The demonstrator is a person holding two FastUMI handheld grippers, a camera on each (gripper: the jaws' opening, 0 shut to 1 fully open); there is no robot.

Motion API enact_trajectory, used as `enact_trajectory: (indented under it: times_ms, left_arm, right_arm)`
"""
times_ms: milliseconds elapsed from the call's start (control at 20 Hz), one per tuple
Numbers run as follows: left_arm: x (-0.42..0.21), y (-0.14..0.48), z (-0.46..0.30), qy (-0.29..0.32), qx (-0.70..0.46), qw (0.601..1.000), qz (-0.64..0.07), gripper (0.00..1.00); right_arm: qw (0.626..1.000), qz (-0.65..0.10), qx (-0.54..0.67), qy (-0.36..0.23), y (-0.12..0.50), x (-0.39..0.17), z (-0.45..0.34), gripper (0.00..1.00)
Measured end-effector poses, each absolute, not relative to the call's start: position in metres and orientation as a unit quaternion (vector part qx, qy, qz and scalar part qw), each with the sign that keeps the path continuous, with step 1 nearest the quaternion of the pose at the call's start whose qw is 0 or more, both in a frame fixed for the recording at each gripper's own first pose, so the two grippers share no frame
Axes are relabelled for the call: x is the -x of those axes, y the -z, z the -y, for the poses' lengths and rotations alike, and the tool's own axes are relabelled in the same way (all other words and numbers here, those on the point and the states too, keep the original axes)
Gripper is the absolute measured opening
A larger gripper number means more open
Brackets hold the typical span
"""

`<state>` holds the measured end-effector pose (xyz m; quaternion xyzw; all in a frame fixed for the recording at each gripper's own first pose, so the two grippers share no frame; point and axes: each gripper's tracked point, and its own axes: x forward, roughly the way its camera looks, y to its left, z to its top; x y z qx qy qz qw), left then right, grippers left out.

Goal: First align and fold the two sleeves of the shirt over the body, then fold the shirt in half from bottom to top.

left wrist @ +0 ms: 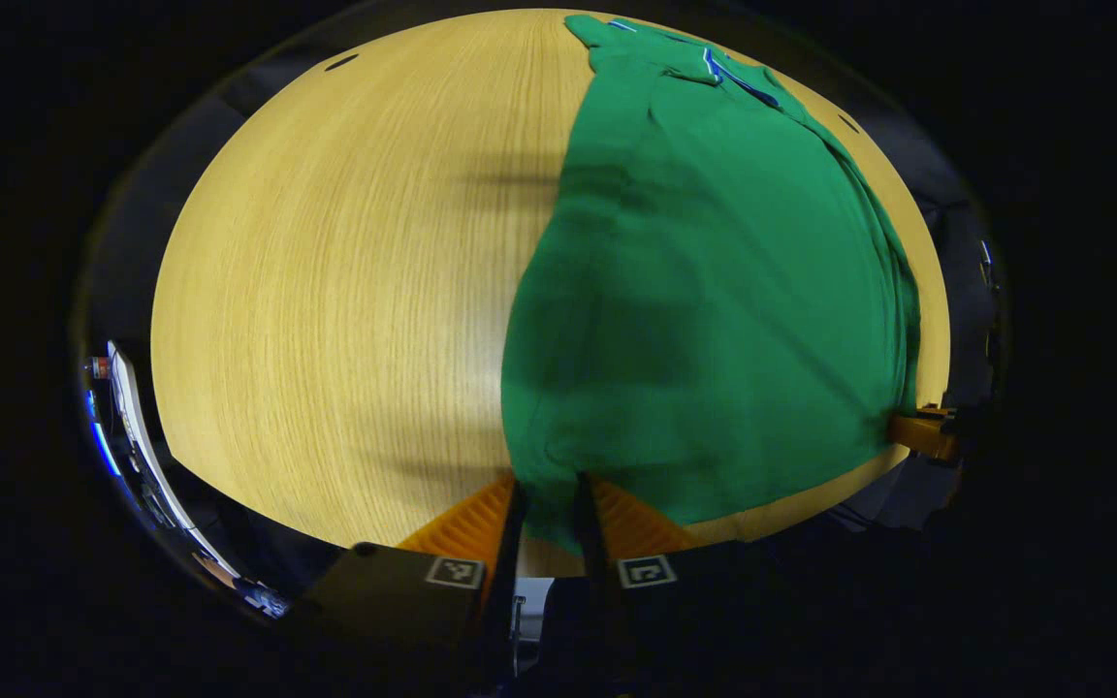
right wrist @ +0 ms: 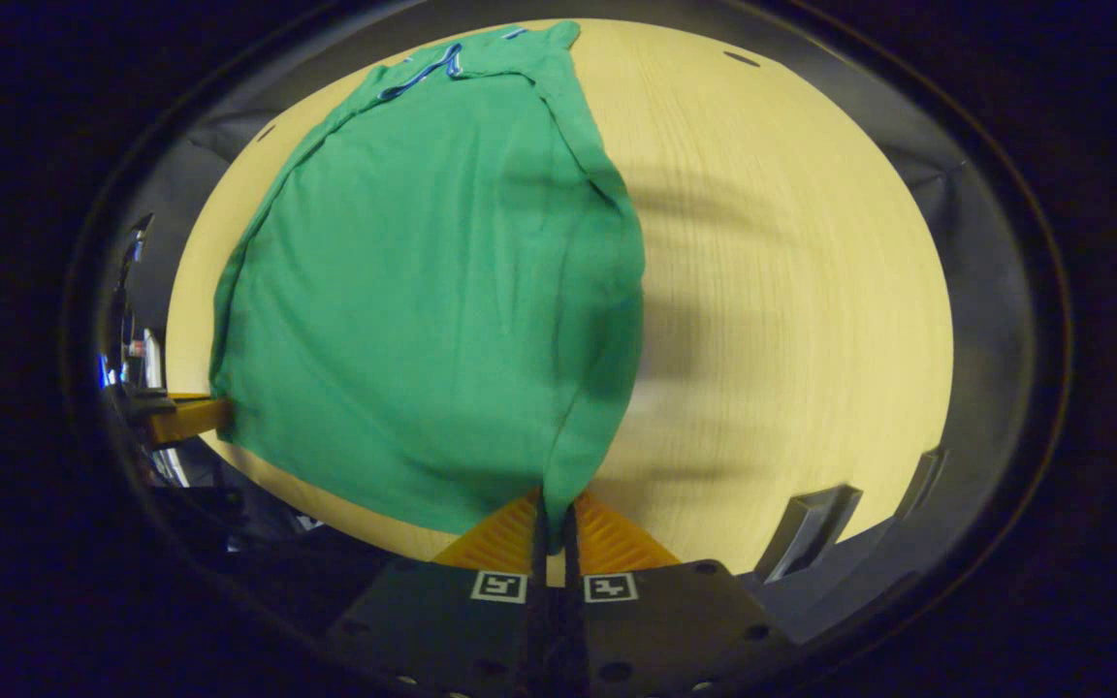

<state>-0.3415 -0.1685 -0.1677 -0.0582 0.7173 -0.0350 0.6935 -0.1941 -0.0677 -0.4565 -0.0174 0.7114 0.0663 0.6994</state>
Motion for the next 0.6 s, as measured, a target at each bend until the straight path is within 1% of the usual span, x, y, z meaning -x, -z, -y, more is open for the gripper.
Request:
enact_trajectory:
  times_ms: [50,100,150,200,400,600]
  left_arm:
    - [0.342,0.154,0.180,0.041,0.063,0.696,-0.714,0.24]
    - [0.343,0.141,0.190,0.050,0.063,0.699,-0.711,0.07]
    - [0.344,0.127,0.200,0.064,0.062,0.700,-0.708,0.04]
    - [0.346,0.113,0.210,0.074,0.063,0.700,-0.707,0.03]
    - [0.351,0.051,0.252,0.080,0.080,0.694,-0.711,0.03]
    - [0.342,-0.037,0.301,0.094,0.091,0.710,-0.692,0.03]
  right_arm:
    - [0.698,-0.712,0.012,-0.072,0.462,0.192,0.065,0.07]
    - [0.697,-0.713,0.006,-0.071,0.457,0.194,0.065,0.00]
    - [0.698,-0.712,0.002,-0.073,0.457,0.193,0.065,0.00]
    - [0.698,-0.712,-0.001,-0.075,0.458,0.193,0.064,0.00]
    - [0.704,-0.705,-0.001,-0.085,0.450,0.192,0.064,0.00]
    - [0.716,-0.690,-0.047,-0.091,0.427,0.179,0.059,0.00]
